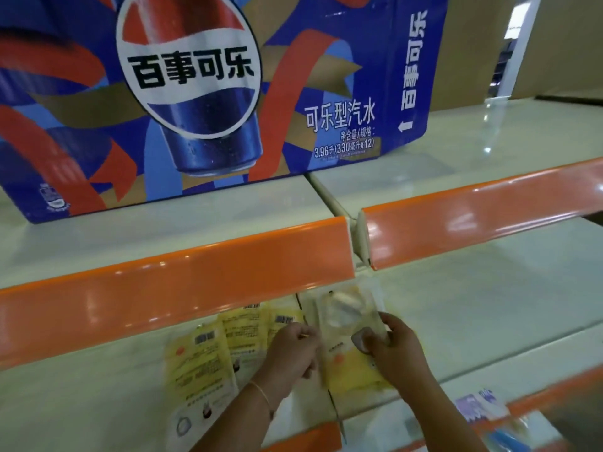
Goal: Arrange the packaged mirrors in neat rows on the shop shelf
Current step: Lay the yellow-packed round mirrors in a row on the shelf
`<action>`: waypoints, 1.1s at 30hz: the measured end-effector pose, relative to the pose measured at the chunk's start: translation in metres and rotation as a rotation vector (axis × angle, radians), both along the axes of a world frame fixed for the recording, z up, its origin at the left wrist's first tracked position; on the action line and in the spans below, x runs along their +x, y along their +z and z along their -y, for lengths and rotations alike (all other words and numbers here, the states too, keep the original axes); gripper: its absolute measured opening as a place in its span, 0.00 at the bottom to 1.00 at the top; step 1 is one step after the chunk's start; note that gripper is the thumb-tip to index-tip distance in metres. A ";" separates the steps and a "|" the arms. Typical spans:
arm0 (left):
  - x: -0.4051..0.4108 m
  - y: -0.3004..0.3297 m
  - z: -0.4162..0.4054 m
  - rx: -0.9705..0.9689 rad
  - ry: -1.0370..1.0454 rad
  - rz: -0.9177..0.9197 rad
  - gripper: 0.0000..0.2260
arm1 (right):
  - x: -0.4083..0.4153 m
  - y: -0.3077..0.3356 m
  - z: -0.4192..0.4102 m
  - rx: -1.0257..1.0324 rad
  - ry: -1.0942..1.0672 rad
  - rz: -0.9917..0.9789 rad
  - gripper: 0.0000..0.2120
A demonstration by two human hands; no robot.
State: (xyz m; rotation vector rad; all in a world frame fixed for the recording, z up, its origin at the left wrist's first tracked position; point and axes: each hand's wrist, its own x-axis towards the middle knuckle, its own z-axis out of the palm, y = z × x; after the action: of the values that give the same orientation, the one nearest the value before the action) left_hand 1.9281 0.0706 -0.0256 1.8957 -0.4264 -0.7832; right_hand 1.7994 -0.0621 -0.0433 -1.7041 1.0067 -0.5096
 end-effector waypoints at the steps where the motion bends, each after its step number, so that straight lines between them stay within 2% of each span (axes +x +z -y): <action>1: -0.003 -0.001 0.000 0.005 -0.011 0.027 0.04 | 0.000 -0.002 0.005 -0.065 -0.002 -0.054 0.18; 4: -0.006 -0.005 -0.007 0.029 -0.029 0.106 0.04 | -0.002 -0.004 0.014 -0.275 -0.046 -0.225 0.21; 7: -0.002 -0.006 -0.020 0.064 -0.029 0.192 0.03 | 0.001 -0.010 0.014 -0.577 -0.158 -0.358 0.22; 10: 0.006 -0.005 -0.036 0.088 0.028 0.265 0.05 | 0.015 -0.008 0.000 -0.686 -0.175 -0.264 0.19; 16: 0.032 -0.004 -0.085 0.124 0.263 0.374 0.07 | 0.054 -0.008 -0.054 -0.557 0.100 -0.061 0.16; 22: 0.063 -0.026 -0.142 0.235 0.378 0.502 0.11 | 0.085 -0.011 -0.121 -0.316 0.430 -0.125 0.20; 25: 0.073 -0.043 -0.173 0.440 0.314 0.672 0.13 | 0.099 -0.007 -0.150 -0.212 0.542 -0.175 0.19; 28: 0.076 -0.060 -0.200 0.649 0.215 0.820 0.22 | 0.113 -0.008 -0.171 -0.212 0.592 -0.239 0.22; 30: 0.075 -0.070 -0.211 0.712 0.193 0.876 0.29 | 0.120 -0.007 -0.182 -0.194 0.584 -0.280 0.28; 33: 0.074 -0.073 -0.217 0.731 0.162 0.860 0.32 | 0.128 -0.006 -0.197 -0.155 0.589 -0.293 0.35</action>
State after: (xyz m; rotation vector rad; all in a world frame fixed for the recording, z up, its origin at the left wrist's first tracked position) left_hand 2.0019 0.2874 -0.0986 2.8869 -0.5312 0.0703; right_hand 1.9270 0.1351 -0.0490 -2.1438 0.6207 0.0502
